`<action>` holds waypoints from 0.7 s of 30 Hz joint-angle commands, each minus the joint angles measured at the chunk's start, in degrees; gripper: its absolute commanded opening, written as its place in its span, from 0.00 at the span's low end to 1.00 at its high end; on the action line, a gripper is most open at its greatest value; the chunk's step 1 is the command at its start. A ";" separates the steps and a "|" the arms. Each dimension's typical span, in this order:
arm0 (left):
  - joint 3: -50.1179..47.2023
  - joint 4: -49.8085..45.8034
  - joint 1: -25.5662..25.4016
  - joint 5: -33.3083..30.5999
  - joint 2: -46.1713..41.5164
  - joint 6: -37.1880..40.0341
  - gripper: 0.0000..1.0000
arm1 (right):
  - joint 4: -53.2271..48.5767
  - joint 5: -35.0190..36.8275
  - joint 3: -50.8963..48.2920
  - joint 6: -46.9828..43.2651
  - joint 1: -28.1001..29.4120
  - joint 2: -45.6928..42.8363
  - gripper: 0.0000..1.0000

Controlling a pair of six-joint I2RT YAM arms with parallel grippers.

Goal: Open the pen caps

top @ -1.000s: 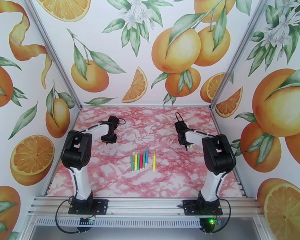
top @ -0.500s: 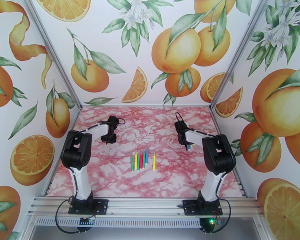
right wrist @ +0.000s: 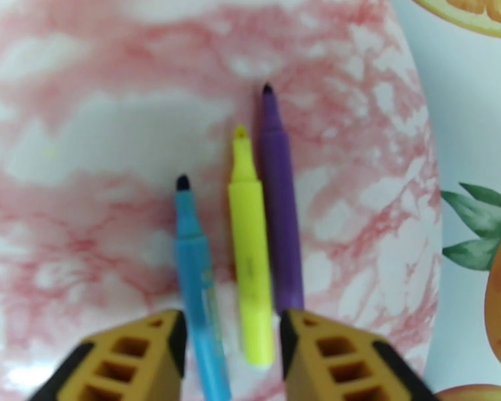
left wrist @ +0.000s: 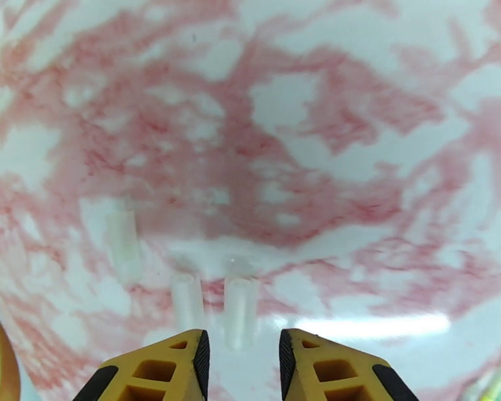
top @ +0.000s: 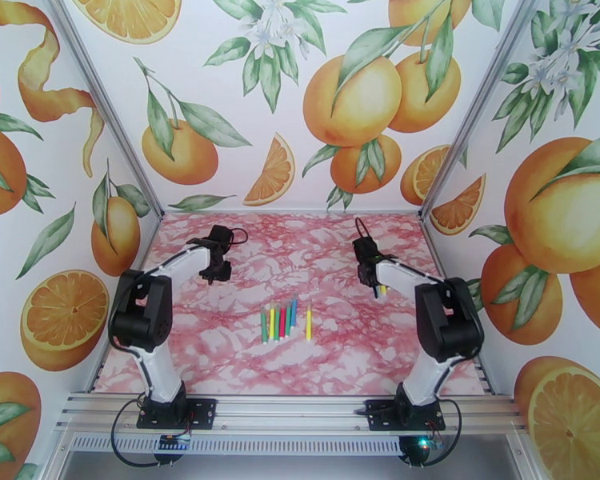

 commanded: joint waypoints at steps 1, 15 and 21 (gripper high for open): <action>-0.44 1.49 0.30 4.61 -4.19 1.06 0.38 | -1.39 -5.24 -1.35 0.45 0.40 -4.01 0.45; -8.16 14.23 0.20 16.05 -12.50 1.44 0.66 | -1.27 -18.11 -8.26 2.05 7.17 -14.62 0.49; -10.26 19.65 -0.03 23.62 -13.01 -0.96 0.67 | -0.22 -22.06 -9.73 4.55 12.42 -15.12 0.49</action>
